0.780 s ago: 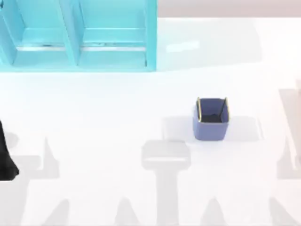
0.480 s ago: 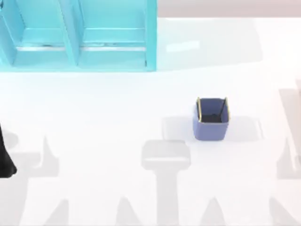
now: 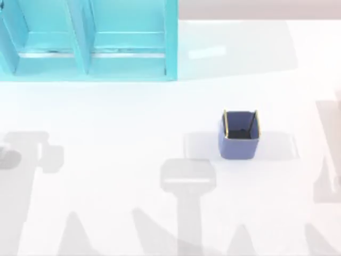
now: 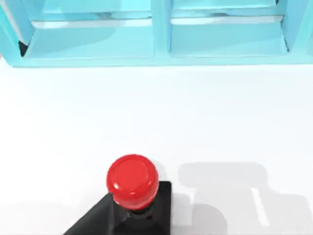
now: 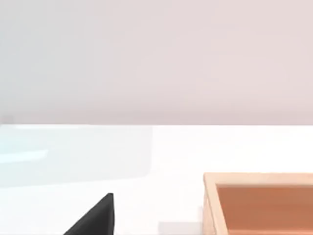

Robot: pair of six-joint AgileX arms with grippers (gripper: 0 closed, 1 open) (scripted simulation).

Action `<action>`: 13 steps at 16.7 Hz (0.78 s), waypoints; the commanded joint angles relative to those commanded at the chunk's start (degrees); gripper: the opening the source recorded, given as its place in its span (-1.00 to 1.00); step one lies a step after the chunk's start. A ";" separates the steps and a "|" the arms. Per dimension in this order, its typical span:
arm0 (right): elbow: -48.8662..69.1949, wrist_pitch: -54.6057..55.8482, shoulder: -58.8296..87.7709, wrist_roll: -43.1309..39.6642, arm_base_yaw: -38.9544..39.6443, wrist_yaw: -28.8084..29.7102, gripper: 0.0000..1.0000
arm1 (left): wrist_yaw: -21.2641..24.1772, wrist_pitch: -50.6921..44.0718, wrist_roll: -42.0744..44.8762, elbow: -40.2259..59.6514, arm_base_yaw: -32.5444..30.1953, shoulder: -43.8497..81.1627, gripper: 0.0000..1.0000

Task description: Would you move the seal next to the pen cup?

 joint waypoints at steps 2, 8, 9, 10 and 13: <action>0.00 0.00 0.00 0.00 0.00 0.00 1.00 | 0.03 -8.16 1.46 10.01 1.28 12.78 1.00; 0.00 0.00 0.00 0.00 0.00 0.00 1.00 | -0.01 -31.10 5.57 36.97 4.95 45.42 1.00; 0.00 0.00 0.00 0.00 0.00 0.00 1.00 | -0.01 -34.22 6.15 41.03 5.47 49.93 1.00; 0.00 0.00 0.00 0.00 0.00 0.00 1.00 | 0.00 -37.07 6.69 44.87 5.95 54.21 1.00; 0.00 0.00 0.00 0.00 0.00 0.00 1.00 | 0.04 -43.88 8.01 54.29 7.15 64.37 1.00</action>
